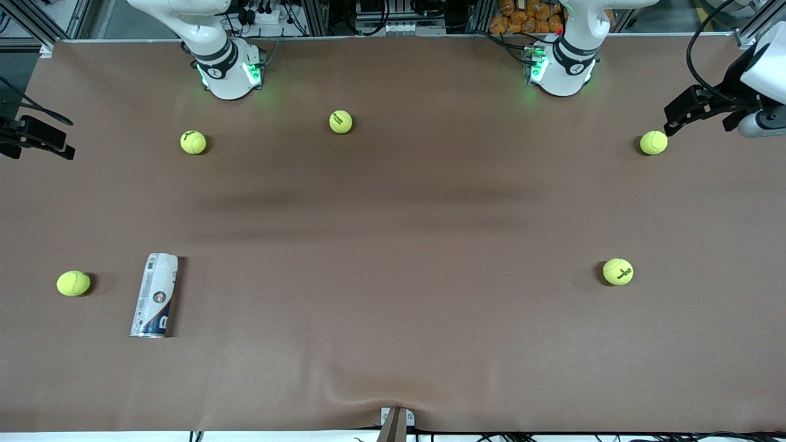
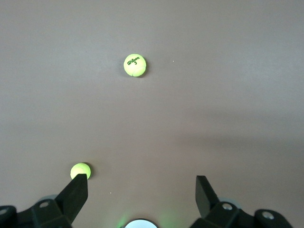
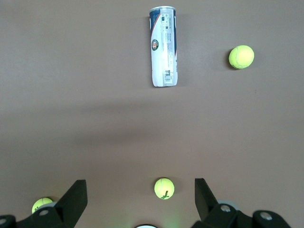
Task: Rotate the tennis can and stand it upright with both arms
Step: 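Move the right gripper toward the lying tennis can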
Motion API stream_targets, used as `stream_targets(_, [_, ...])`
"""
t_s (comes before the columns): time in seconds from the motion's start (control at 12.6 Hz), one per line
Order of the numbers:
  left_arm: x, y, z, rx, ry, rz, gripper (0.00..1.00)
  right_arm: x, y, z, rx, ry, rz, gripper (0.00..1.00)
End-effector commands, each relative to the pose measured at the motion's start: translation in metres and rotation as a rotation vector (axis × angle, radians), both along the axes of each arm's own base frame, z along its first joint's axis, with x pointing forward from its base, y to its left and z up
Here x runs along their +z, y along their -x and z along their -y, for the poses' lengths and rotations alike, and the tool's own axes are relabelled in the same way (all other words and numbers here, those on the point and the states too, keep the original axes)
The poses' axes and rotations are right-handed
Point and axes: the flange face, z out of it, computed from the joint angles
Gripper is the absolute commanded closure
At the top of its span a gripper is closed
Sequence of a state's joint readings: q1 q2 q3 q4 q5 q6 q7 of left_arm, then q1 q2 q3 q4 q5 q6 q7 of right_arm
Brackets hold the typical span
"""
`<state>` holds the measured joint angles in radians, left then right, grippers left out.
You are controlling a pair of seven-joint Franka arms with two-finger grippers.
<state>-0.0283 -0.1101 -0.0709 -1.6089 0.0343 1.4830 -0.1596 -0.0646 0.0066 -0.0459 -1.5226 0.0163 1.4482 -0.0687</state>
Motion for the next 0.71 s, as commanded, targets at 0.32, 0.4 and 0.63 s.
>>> stream_targets(0.32, [0.001, -0.009, -0.004, -0.004, 0.023, -0.002, 0.0, -0.001, -0.004, -0.003, 0.009, 0.02, -0.004, 0.0])
stream_targets(0.4, [-0.004, -0.011, -0.004, -0.004, 0.024, -0.011, 0.0, -0.006, -0.007, -0.001, 0.007, 0.02, -0.015, 0.0])
stream_targets(0.63, [-0.011, -0.015, -0.004, -0.002, 0.024, -0.024, 0.0, -0.041, -0.028, 0.005, 0.057, 0.025, -0.049, 0.0])
